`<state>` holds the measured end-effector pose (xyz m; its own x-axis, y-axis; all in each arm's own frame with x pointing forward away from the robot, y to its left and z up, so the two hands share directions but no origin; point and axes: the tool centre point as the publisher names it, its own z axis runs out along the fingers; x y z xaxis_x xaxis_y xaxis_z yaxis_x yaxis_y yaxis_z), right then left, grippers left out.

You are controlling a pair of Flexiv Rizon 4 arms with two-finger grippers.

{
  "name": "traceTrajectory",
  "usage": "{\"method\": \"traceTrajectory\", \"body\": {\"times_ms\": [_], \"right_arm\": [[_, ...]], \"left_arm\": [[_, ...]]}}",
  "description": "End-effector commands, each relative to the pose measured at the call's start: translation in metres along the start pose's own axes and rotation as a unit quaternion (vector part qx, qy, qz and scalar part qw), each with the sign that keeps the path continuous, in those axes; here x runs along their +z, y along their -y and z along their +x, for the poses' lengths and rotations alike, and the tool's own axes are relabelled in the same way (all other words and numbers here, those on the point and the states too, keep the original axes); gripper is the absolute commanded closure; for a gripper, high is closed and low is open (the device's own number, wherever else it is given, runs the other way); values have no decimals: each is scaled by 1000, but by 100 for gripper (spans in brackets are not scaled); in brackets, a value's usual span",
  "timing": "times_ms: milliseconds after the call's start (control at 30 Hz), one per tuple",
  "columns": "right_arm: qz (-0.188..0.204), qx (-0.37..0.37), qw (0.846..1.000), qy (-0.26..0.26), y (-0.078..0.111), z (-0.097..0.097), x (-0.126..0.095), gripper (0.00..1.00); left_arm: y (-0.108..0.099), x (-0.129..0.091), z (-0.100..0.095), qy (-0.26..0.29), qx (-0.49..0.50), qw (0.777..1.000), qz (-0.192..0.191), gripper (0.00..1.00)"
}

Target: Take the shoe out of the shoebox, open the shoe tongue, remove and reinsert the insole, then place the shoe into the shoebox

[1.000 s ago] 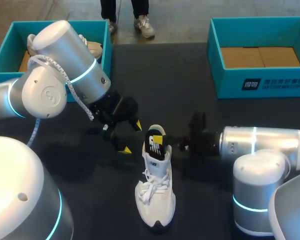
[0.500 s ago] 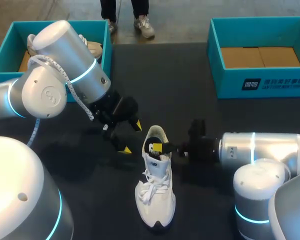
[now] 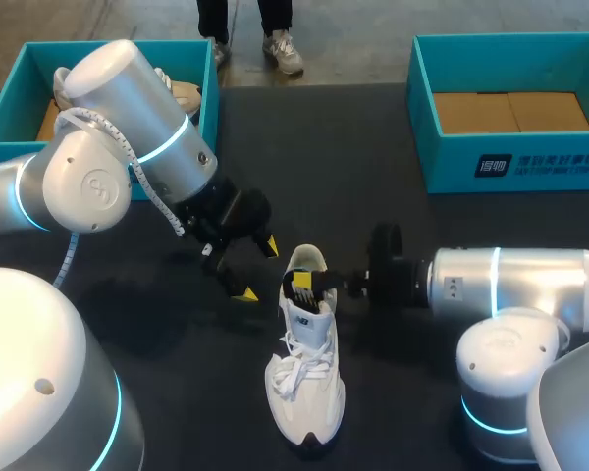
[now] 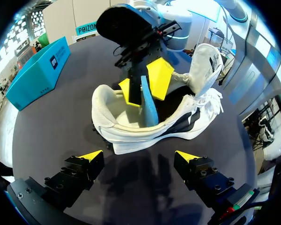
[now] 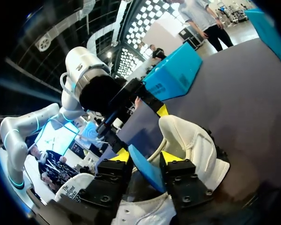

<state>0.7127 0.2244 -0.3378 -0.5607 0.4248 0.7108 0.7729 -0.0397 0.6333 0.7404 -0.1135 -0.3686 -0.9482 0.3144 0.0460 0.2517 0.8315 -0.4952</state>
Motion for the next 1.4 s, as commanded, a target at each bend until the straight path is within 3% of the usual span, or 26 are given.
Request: {"method": "traceTrajectory", "body": {"times_ms": [33,433,933,1167,1400], "right_arm": [[16,-13,1000,13,-13,6,5,0],[13,-66,997,32,-33,26,-6,0],[26,-100,993,52,-38,34,-23,0],[55,-123,987,92,-51,42,-43,0],[116,-140,975,130,-55,50,-54,0]], "left_arm": [[1,0,1,1,0,1000,-2,0],[1,0,1,1,0,1000,-2,0],[1,0,1,1,0,1000,-2,0],[1,0,1,1,0,1000,-2,0],[1,0,1,1,0,1000,-2,0]]}}
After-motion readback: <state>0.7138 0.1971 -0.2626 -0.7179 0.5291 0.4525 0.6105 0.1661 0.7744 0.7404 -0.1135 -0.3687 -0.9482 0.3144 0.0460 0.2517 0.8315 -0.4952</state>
